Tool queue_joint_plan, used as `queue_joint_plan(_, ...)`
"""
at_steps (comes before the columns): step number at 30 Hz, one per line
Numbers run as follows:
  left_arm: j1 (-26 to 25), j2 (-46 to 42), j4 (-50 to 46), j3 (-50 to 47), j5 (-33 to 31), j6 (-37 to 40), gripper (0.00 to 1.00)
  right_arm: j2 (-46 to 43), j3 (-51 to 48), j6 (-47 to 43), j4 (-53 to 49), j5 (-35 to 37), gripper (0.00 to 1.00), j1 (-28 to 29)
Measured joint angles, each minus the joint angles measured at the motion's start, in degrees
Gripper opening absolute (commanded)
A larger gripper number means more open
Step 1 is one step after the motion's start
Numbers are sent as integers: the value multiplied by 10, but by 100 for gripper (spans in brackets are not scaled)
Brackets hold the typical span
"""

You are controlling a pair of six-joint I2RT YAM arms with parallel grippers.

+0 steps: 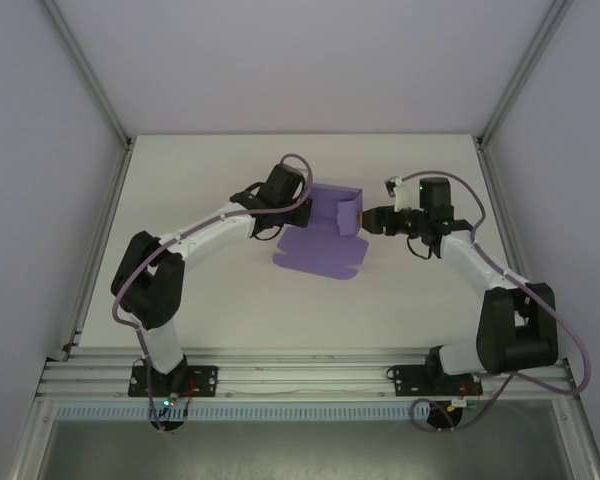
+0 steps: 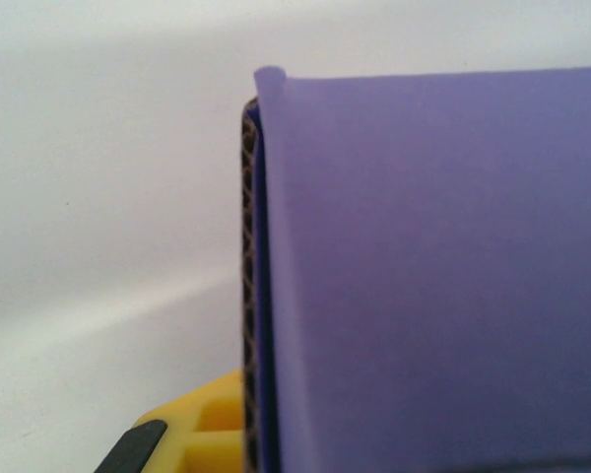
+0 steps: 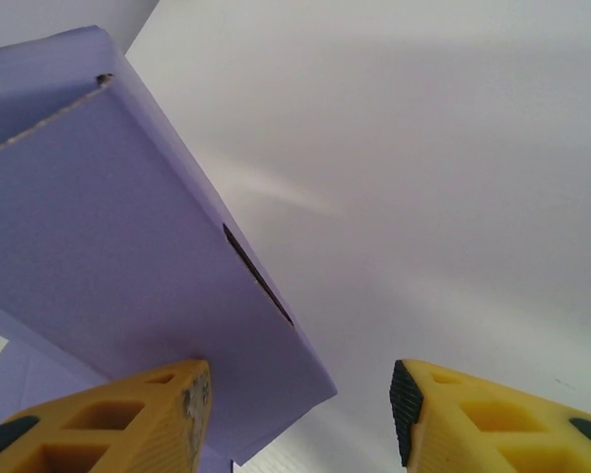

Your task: Assemble paper box

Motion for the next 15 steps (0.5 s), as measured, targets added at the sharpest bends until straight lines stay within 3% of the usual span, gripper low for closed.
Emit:
queue_joint_plan(2, 0, 0, 0, 0, 0, 0, 0, -3, 1, -2, -5, 21, 39, 1)
queue_joint_plan(6, -5, 0, 0, 0, 0, 0, 0, -19, 9, -15, -45, 55, 37, 2)
queue_joint_plan(15, -10, 0, 0, 0, 2, 11, 0, -33, 10, -88, -132, 15, 40, -16)
